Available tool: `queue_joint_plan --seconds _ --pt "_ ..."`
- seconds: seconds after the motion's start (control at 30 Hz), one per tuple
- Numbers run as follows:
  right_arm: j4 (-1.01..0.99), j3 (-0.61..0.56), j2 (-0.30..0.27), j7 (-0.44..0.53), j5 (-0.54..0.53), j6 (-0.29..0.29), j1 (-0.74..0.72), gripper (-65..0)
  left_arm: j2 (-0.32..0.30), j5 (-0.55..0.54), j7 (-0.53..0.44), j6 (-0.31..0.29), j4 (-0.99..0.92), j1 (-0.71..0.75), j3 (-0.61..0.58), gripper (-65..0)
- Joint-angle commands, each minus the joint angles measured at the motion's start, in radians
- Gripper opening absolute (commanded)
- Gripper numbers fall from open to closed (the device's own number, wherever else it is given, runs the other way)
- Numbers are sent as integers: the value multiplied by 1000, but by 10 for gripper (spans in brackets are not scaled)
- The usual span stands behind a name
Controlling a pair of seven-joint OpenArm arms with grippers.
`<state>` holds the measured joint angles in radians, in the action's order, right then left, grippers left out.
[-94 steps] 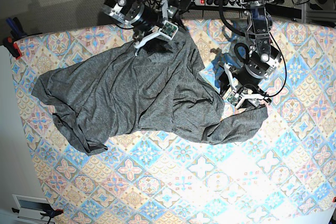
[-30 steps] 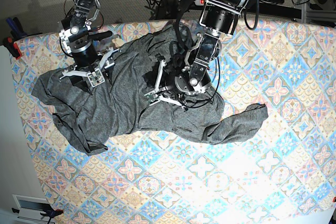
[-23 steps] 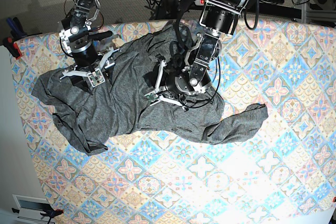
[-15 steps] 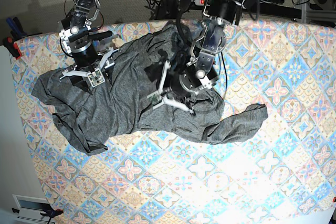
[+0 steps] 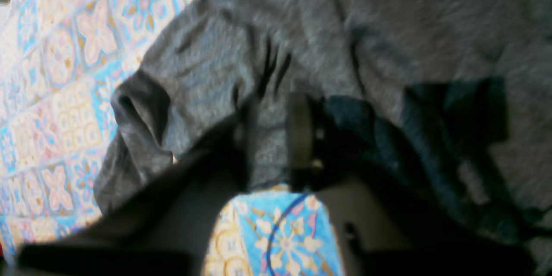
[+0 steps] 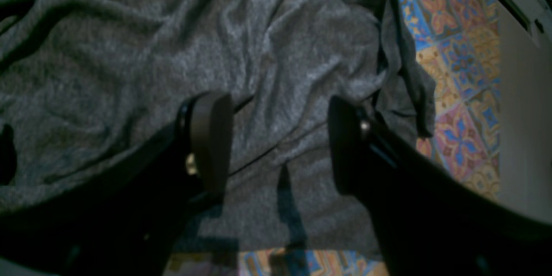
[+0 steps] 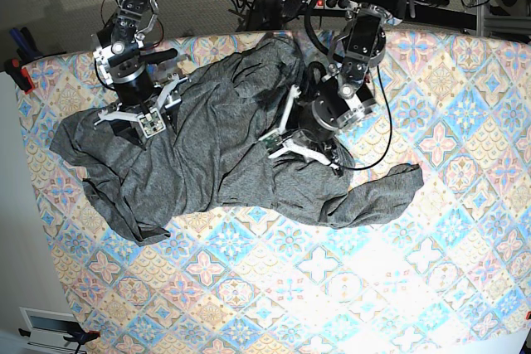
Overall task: Layout the t-shirt on the table in an organized manner, then fold the t-shirt properly
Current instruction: 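Move the left gripper over the shirt middle and grasp the fabric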
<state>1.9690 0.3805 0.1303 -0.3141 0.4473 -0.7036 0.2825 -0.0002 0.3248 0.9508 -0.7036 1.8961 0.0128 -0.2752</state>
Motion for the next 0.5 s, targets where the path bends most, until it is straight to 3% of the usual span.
queue_joint_plan --seconds 0.0,0.1,0.17,0.37,0.47 --pt "17 -4 -2 23 -11 5 -7 -317 21 -6 -20 5 16 -18 -2 -428" --pt "17 -5 -2 23 -11 5 -6 -317 52 -6 -22 5 -10 -44 -6 -327" --pt "17 -1 -2 23 -11 5 -4 -317 67 -11 -23 5 -54 -69 -5 -309" --pt "17 1 -2 28 -11 5 30 -317 99 -14 -25 5 -261 -182 -6 -379" --pt "17 1 -2 28 -12 5 34 -317 133 -11 -88 5 -356 -219 -2 -406"
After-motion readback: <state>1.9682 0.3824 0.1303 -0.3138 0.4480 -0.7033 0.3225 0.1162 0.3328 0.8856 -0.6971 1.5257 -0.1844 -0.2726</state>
